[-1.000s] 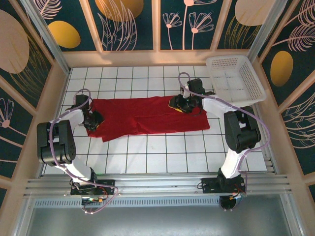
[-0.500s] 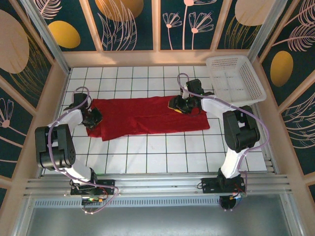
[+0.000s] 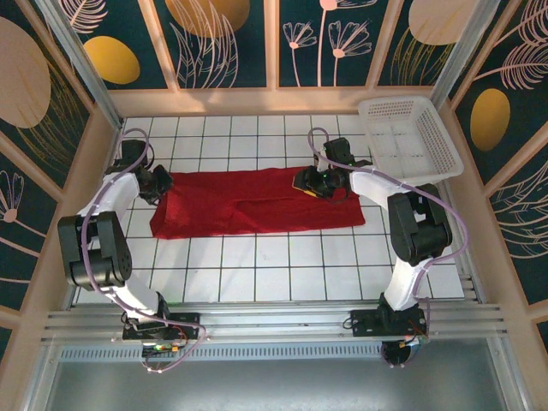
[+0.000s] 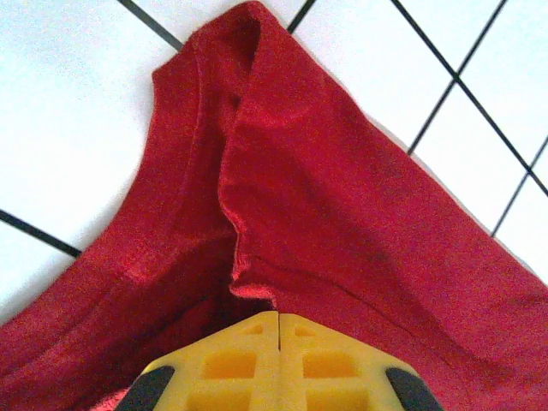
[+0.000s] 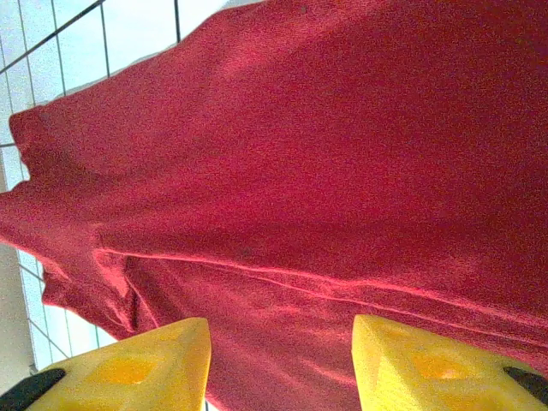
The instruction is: Fold and stack the t-shirts
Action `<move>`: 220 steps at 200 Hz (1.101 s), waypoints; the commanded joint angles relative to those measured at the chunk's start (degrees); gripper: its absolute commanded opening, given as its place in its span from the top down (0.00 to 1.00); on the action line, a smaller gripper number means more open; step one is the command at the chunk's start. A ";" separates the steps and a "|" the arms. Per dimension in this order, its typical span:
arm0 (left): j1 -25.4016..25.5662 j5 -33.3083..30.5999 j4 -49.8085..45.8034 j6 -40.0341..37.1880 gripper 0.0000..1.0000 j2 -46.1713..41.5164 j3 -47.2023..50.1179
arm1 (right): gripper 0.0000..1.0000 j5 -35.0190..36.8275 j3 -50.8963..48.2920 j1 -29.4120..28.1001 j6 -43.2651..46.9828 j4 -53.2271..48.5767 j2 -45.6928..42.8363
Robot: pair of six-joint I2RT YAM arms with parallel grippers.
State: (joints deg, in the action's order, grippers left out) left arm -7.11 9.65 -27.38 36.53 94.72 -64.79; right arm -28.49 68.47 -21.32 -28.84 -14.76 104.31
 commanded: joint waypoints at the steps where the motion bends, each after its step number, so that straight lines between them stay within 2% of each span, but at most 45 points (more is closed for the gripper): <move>1: 0.00 -3.30 -1.62 -1.38 1.00 4.36 -0.44 | 0.52 1.71 0.49 0.83 0.28 0.00 -0.57; 22: 0.00 -7.19 -0.70 -1.38 1.00 8.12 -0.53 | 0.53 3.39 -0.08 2.01 0.44 -0.35 -1.39; 31: 0.06 -10.28 -1.18 -1.38 0.88 9.24 -1.38 | 0.53 4.48 -0.04 2.74 0.69 -0.65 -1.61; 51: 0.51 -17.52 -2.43 0.14 0.55 7.76 -2.71 | 0.56 7.17 0.50 4.84 1.80 -1.31 -1.19; 58: 1.22 -19.91 -2.10 0.76 0.47 5.42 -2.43 | 0.57 8.45 0.89 5.73 2.23 -1.61 -0.55; 64: 1.84 -21.13 -1.69 1.40 0.45 3.04 -1.92 | 0.59 9.59 1.40 6.55 2.72 -1.98 0.12; 77: 3.32 -20.25 -1.21 4.33 0.46 -1.78 -0.02 | 0.60 11.75 2.70 8.30 3.87 -2.52 1.99; 102: 8.06 -11.48 0.92 13.57 0.61 -6.77 7.40 | 0.63 14.40 6.70 10.85 6.45 -4.01 7.04; 127: 14.15 -3.86 6.93 24.20 0.72 -8.14 17.05 | 0.66 17.24 10.89 11.71 8.90 -7.07 11.80; 147: 15.29 -1.93 11.79 28.65 0.74 -6.30 20.28 | 0.68 18.91 12.02 11.70 9.68 -9.51 13.95; 176: 15.29 -3.46 11.03 26.81 0.75 2.43 13.29 | 0.70 21.08 7.85 11.68 8.21 -12.22 12.96; 220: 15.29 -4.09 10.51 23.87 0.77 20.76 -4.33 | 0.72 21.64 -6.46 11.05 0.32 -13.12 3.65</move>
State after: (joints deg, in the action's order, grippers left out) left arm 8.36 5.78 -17.72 61.34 106.28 -62.48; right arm -8.82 70.57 -9.63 -23.16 -20.03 111.66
